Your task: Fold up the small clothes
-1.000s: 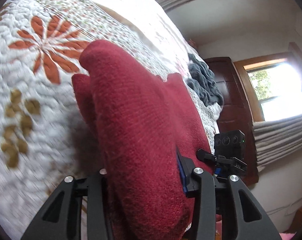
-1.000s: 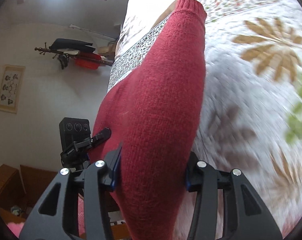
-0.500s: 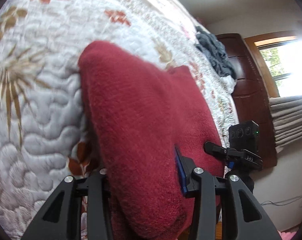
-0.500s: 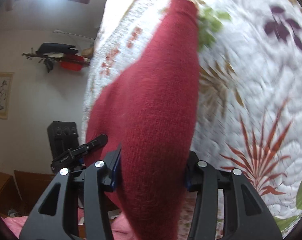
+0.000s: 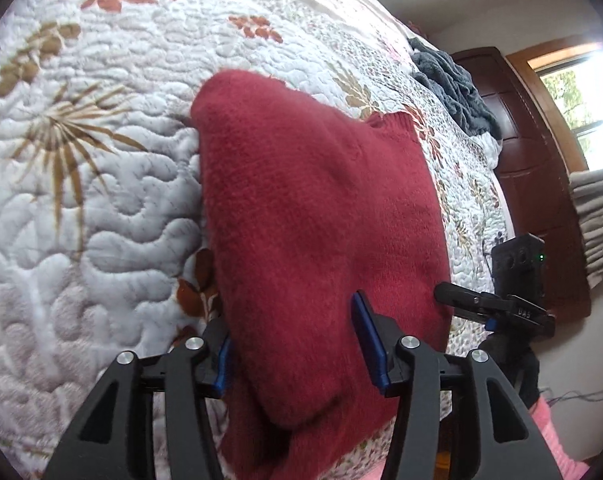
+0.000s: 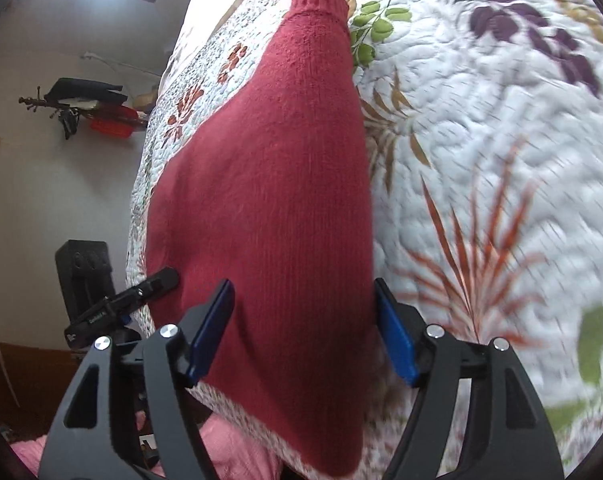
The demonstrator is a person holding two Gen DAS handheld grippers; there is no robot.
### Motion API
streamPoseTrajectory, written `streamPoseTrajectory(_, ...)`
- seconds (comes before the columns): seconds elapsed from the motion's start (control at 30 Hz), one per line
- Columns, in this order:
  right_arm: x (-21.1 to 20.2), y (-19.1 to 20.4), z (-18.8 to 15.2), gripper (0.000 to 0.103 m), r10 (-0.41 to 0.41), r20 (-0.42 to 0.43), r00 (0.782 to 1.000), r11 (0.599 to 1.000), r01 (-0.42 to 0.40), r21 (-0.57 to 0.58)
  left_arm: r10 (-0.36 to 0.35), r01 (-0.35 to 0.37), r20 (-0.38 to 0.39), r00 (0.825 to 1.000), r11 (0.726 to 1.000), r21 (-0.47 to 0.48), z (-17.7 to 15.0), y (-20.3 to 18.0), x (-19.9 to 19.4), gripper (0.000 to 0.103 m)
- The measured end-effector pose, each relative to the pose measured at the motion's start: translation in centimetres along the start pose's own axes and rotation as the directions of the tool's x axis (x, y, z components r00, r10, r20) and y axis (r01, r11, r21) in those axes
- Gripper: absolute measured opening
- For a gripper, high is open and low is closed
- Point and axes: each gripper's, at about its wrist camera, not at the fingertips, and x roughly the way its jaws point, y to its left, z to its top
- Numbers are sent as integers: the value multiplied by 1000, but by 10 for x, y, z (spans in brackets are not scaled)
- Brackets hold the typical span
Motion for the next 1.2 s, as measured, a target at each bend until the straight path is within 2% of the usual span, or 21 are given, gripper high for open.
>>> streamPoseTrajectory(0.07,-4,1,-15,73,-9,-5,1000,1000,9,-13,26,-27,16,1000,999,33,-9,-6,-13,59)
streamPoseTrajectory(0.17,-6,-1,-41,72,-34,-17,999,999,33,-14,63,-66,40,997,995,77,-28,-14,-29,60)
streamPoseTrajectory(0.27,-3,-7,-54,69,-8,-13,1000,1000,8,1,77,-83,59,995,992,95,-44,-18,-36,61)
streamPoseTrajectory(0.43,14,-14,-58,54,-12,-55,998,1000,13,25,120,-122,23,992,990,73,-57,-14,-21,61)
streamPoseTrajectory(0.5,14,-13,-58,36,23,-58,998,999,-21,34,150,-151,12,989,985,81,-58,-14,-16,61)
streamPoseTrajectory(0.6,11,-8,-60,26,19,-50,999,1000,-19,8,186,-185,-7,983,979,87,-58,-11,-10,60)
streamPoseTrajectory(0.67,5,-7,-61,23,33,-42,999,999,-33,-6,191,-190,-14,981,978,85,-57,-10,-8,60)
streamPoseTrajectory(0.8,-6,-7,-65,22,71,-19,997,997,-72,-17,196,-194,-11,981,977,91,-59,-11,-10,60)
streamPoseTrajectory(0.97,8,-19,-74,23,16,-38,999,1000,-15,7,207,-204,-32,978,976,82,-64,-3,-4,62)
streamPoseTrajectory(1.2,18,-19,-78,29,-52,-38,998,999,52,7,212,-209,-34,977,975,68,-67,3,2,63)
